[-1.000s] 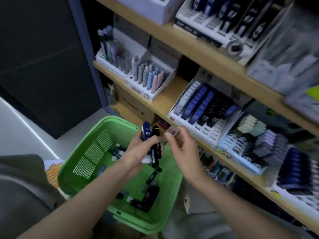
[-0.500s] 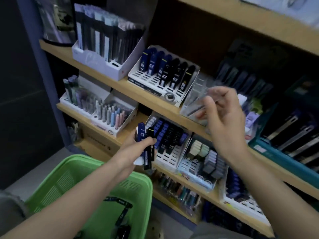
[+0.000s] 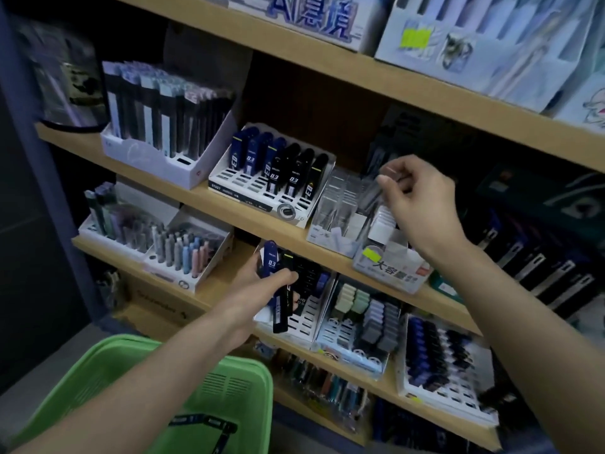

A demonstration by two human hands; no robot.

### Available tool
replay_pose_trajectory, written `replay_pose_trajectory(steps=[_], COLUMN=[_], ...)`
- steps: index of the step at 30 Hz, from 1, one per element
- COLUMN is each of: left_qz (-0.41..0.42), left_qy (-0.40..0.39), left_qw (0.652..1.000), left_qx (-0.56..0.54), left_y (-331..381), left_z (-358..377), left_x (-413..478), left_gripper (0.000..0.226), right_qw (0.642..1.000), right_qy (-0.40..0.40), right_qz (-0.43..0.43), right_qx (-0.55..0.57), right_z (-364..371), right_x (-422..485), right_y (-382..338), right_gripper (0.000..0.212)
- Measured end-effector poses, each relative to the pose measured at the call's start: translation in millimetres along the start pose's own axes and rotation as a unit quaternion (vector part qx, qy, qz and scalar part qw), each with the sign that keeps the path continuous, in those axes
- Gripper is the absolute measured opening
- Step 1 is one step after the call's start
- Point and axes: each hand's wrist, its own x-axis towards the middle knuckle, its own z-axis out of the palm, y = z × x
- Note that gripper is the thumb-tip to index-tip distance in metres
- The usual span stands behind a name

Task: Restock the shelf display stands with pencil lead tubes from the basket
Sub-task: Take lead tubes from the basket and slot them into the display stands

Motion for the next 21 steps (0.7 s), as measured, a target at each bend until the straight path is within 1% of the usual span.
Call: replay_pose_trajectory(steps=[4, 6, 10, 12, 17, 21], left_qz=[0.006, 0.008, 0.011, 0.007, -0.007, -0.011], left_qy=[-0.002, -0.002, 0.003, -0.002, 0.001, -0.005], left_qw=[1.0, 1.0, 0.999, 0.999, 0.999, 0.999], left_qx=[0.017, 0.027, 0.041, 0.043, 0.044, 0.048], left_y=[-2, -1, 1, 2, 5, 5], left_z=[-2, -3, -2, -2, 2, 5], left_x=[2, 1, 1, 0, 0, -1], left_gripper=[0.026, 0.026, 0.028, 0.029, 0.027, 0.03], right_qw=[0.999, 0.999, 0.998, 0.997, 0.988, 0.985], right_qy=[-0.038, -0.043, -0.057, -0.08, -0.144, -0.155], right_qz=[0.0, 0.01, 0.005, 0.007, 0.049, 0.06], right_qx=[-0.031, -0.021, 0.002, -0.003, -0.026, -0.04], right_z=[6, 5, -3, -4, 1, 4], right_x=[5, 9, 17, 18, 20, 23], right_y=[4, 4, 1, 2, 8, 6], right_gripper=[0.015, 0.017, 0.016, 0.014, 0.012, 0.011])
